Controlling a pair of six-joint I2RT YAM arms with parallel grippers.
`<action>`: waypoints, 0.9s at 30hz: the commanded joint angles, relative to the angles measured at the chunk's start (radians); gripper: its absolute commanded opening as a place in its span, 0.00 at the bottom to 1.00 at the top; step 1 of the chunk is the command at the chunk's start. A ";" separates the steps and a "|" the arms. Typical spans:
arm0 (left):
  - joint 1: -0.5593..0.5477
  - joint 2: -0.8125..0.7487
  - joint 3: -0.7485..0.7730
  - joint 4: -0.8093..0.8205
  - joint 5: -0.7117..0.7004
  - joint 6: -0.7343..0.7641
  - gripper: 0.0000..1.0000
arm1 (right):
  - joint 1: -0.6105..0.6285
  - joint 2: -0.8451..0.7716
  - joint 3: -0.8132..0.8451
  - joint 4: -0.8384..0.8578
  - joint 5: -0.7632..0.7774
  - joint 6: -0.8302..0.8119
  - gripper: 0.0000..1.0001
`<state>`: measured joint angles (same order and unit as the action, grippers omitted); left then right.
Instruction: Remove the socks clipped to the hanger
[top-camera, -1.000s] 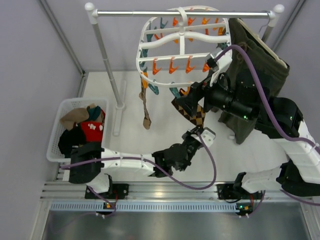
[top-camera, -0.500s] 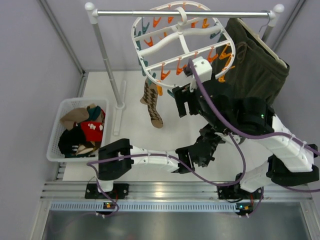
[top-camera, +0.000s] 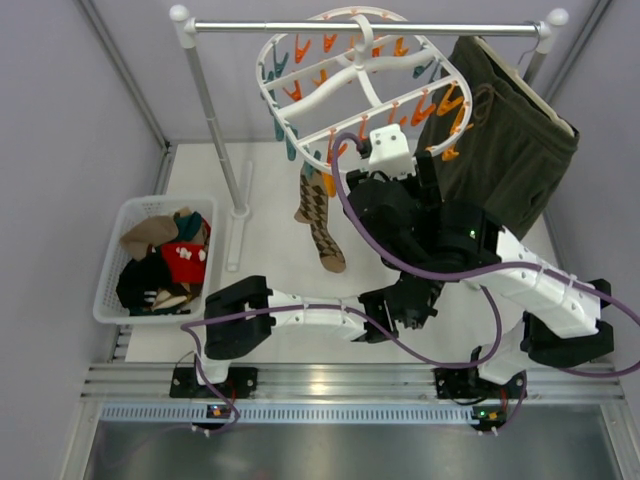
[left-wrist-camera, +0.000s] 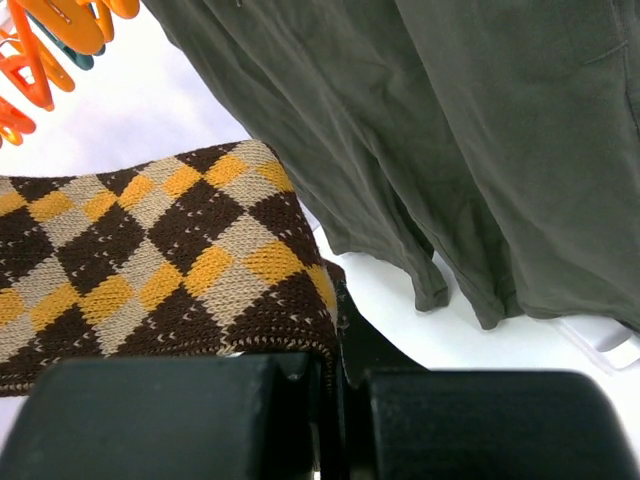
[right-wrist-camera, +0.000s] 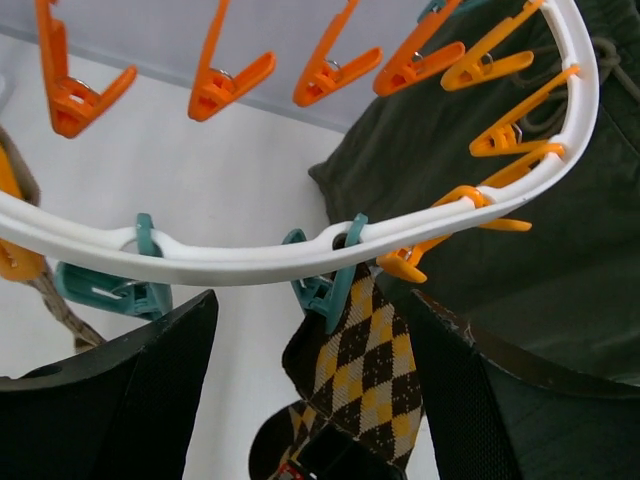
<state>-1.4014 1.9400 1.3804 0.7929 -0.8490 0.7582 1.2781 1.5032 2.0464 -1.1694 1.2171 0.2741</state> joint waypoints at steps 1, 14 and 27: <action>-0.002 -0.001 0.040 0.045 0.022 0.000 0.00 | -0.026 0.002 -0.040 0.007 0.076 0.008 0.73; -0.002 -0.004 0.039 0.045 0.050 -0.022 0.00 | -0.063 -0.070 -0.236 0.393 0.156 -0.206 0.56; -0.002 -0.018 0.023 0.045 0.068 -0.059 0.00 | -0.095 -0.113 -0.361 0.611 0.174 -0.361 0.42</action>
<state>-1.4014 1.9400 1.3808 0.7925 -0.8001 0.7261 1.1988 1.4261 1.6913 -0.6632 1.3632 -0.0372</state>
